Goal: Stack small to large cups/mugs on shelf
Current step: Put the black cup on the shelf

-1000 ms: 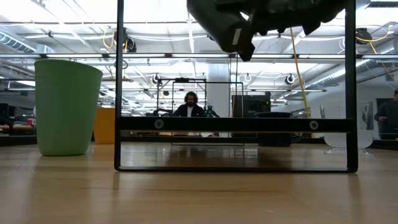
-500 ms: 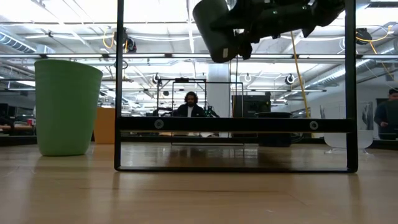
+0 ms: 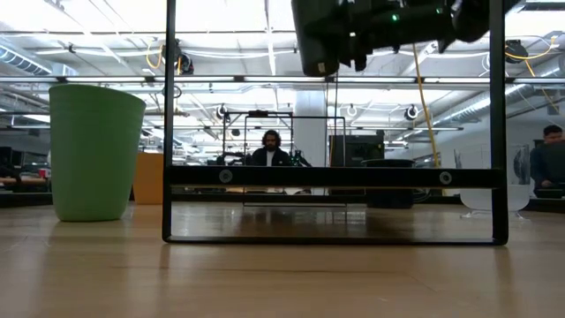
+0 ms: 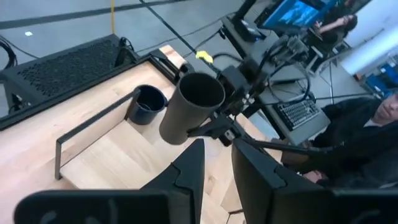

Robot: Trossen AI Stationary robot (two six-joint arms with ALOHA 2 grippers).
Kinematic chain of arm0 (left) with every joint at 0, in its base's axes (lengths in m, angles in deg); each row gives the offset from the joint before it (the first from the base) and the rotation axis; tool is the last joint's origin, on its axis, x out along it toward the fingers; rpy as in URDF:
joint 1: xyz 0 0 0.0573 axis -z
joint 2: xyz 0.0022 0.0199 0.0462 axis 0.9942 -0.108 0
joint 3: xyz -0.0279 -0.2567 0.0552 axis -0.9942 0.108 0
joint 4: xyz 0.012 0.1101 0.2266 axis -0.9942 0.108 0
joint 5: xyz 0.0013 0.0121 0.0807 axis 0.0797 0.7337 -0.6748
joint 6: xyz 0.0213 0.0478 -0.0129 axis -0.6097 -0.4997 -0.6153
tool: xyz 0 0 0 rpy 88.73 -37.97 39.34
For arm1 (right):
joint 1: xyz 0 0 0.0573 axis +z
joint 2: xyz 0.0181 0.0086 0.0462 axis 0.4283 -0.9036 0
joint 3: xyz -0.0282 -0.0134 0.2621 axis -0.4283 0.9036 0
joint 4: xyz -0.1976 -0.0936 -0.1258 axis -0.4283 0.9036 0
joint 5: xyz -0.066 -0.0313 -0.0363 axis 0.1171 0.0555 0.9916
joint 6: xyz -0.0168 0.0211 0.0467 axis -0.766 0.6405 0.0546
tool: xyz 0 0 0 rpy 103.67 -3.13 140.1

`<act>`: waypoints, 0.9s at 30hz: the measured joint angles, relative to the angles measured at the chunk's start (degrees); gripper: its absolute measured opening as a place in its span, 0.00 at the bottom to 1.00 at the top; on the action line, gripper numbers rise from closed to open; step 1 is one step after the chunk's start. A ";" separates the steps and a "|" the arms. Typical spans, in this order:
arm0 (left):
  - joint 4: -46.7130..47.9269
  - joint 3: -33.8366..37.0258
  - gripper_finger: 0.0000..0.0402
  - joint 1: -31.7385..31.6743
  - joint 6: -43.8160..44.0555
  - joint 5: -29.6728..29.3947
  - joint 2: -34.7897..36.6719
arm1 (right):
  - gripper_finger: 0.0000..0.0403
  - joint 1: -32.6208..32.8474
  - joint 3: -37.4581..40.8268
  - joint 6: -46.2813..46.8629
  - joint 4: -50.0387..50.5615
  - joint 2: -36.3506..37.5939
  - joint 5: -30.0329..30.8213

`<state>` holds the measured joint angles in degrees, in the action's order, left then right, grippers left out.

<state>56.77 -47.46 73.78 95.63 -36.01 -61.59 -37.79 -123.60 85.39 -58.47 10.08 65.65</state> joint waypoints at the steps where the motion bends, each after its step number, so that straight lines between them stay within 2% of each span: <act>1: 0.10 0.00 0.20 0.00 0.35 -0.35 0.27 | 0.70 0.00 1.30 0.00 -1.66 0.00 0.74; 8: 0.27 0.00 0.20 0.00 1.57 -2.32 1.71 | 0.70 -0.43 8.69 0.11 -10.37 0.44 2.85; 18: 0.04 0.00 0.20 0.00 1.96 -4.07 1.99 | 0.70 -0.52 15.34 -0.63 -10.32 0.39 2.74; 27: -1.31 0.00 0.20 0.00 2.60 -4.12 1.97 | 0.70 -1.28 19.83 -0.29 -15.74 -0.85 2.82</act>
<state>55.46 -47.46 73.78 98.23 -40.13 -59.62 -39.07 -103.77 85.10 -74.21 9.22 68.48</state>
